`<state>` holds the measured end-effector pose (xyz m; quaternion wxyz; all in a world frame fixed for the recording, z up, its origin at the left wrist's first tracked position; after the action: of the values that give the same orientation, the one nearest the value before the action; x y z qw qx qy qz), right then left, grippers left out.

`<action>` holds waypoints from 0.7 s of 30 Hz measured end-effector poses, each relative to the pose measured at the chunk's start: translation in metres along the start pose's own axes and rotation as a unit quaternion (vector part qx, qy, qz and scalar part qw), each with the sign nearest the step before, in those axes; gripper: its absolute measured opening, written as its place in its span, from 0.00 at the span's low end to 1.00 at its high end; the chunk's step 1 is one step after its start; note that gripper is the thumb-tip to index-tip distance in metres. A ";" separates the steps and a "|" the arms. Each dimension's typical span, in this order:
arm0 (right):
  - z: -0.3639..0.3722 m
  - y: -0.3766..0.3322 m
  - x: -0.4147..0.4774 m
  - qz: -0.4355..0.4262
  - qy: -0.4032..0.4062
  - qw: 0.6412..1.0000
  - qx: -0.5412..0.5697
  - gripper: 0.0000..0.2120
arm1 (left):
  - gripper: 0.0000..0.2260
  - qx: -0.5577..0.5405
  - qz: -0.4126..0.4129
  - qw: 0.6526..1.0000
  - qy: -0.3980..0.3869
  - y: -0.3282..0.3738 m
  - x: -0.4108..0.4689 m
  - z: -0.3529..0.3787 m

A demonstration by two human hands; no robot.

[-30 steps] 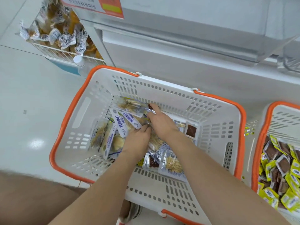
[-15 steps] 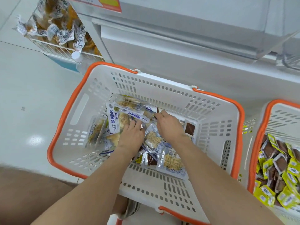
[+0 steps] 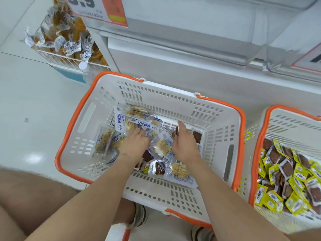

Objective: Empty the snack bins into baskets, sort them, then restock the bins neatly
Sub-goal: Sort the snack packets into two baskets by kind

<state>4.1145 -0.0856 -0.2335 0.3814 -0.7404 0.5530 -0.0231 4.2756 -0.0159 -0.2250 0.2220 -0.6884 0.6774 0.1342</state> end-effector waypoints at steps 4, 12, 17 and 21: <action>-0.024 0.002 0.001 0.021 0.003 0.998 0.054 0.12 | 0.07 -0.206 -0.041 0.961 0.182 -0.015 -0.016 -0.030; -0.105 -0.024 -0.039 0.045 0.115 0.973 0.194 0.10 | 0.04 -0.749 -0.102 0.651 0.064 0.016 -0.031 -0.088; -0.167 -0.011 -0.090 0.052 0.184 0.964 0.184 0.13 | 0.07 -0.746 0.000 0.664 0.053 0.084 -0.049 -0.153; -0.211 0.033 -0.132 0.113 0.154 0.942 0.277 0.28 | 0.09 -0.681 0.065 0.724 0.089 0.158 -0.062 -0.196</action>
<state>3.9404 -0.0924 -0.0521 0.4816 -0.5259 0.6567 -0.2454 4.0937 -0.0550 -0.0451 -0.3770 -0.6179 0.4634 0.5112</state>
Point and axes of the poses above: each hand's wrist, its own x-axis towards the middle knuckle, its own z-axis out of the palm, y = z × x, the point moved 7 cm from there along x, towards the middle knuckle, and after that the axes turned 3 degrees about -y, right-handed, at the moved point
